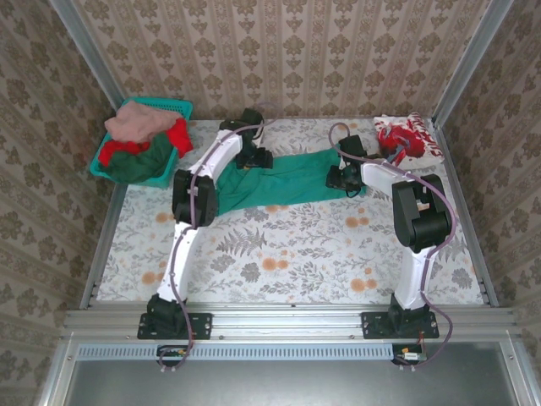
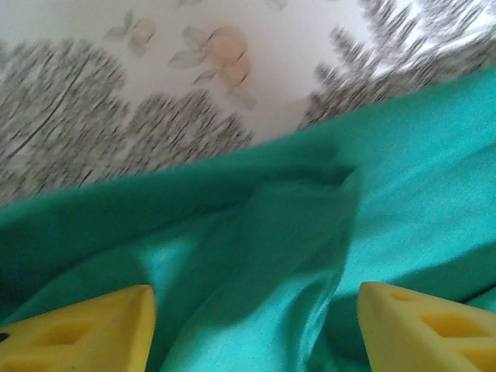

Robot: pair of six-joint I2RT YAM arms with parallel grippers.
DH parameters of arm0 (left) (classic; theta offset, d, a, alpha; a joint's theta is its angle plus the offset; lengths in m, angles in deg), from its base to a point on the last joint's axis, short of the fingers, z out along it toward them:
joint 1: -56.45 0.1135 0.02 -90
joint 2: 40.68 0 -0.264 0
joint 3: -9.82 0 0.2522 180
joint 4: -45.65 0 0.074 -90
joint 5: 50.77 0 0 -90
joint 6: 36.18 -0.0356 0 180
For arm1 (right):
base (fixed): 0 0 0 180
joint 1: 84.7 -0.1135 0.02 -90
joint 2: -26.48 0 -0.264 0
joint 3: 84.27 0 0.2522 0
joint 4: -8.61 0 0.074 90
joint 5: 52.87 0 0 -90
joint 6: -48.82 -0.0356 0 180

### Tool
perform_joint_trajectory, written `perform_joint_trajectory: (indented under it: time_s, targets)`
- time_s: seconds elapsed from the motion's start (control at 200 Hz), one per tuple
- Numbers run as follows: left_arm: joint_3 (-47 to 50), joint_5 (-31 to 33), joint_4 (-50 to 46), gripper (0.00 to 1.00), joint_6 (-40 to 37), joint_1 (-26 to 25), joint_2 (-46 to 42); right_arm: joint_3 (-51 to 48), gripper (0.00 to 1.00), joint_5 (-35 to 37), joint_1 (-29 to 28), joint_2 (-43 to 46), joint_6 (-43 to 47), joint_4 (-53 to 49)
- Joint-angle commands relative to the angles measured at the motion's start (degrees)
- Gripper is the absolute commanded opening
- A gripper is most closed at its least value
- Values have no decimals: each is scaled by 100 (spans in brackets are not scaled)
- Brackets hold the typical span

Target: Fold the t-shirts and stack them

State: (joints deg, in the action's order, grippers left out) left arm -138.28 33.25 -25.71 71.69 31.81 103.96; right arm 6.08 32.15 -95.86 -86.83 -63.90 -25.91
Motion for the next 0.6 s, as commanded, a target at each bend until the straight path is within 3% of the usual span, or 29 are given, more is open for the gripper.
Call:
perform_joint_trajectory:
  time_s: [0.0, 0.085, 0.185, 0.285, 0.37, 0.5, 0.595]
  targets:
    - [871, 493, 125, 79, -52, 39, -1360, 61, 34, -74, -51, 74, -49, -36]
    - [2215, 727, 661, 82, 124, 30, -2265, 47, 34, -32, -130, 80, -37, -26]
    - [3926, 531, 1654, 82, 378, -6, -3212, 47, 34, -14, -167, 47, -31, -30]
    - [5106, 218, 2241, 71, 712, -40, -3609, 81, 34, 23, -173, 9, -27, -63]
    - [5646, -28, 2599, 55, 834, -36, -3550, 120, 34, 95, -172, -30, -14, -81]
    - [5802, -36, 2607, 39, 904, 59, -3157, 242, 34, 188, -171, -138, 12, -226]
    - [5995, 29, 2613, 37, 929, 387, -3080, 212, 34, 299, -162, -171, 8, -321]
